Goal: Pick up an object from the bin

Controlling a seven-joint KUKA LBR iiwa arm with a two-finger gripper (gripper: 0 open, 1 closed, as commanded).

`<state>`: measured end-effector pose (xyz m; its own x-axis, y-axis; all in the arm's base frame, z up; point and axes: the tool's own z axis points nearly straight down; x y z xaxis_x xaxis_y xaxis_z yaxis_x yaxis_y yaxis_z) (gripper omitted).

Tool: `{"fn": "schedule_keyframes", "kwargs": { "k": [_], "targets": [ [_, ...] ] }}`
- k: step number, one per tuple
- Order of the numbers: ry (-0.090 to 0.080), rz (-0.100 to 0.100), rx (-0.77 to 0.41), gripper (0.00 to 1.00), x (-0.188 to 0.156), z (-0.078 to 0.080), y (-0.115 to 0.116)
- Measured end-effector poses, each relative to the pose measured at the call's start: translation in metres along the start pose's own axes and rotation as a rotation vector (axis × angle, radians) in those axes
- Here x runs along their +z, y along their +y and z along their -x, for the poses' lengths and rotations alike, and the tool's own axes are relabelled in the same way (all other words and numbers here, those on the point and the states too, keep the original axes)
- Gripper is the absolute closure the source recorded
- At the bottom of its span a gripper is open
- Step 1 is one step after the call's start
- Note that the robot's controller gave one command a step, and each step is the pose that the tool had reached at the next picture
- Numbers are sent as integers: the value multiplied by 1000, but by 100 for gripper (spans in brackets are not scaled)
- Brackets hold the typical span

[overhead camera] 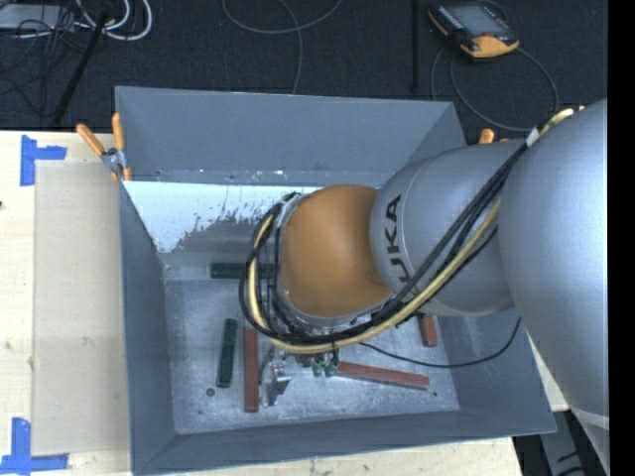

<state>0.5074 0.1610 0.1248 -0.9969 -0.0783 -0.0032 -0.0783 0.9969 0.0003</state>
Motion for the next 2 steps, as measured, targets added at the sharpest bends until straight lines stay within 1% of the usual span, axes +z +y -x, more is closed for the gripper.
{"fn": "schedule_keyframes", "kwargs": {
  "k": [1, 2],
  "targets": [
    [8, 0, -254, 0, 31, 1, 0],
    [-7, 1, -524, 100, 50, 30, -13]
  ]
}}
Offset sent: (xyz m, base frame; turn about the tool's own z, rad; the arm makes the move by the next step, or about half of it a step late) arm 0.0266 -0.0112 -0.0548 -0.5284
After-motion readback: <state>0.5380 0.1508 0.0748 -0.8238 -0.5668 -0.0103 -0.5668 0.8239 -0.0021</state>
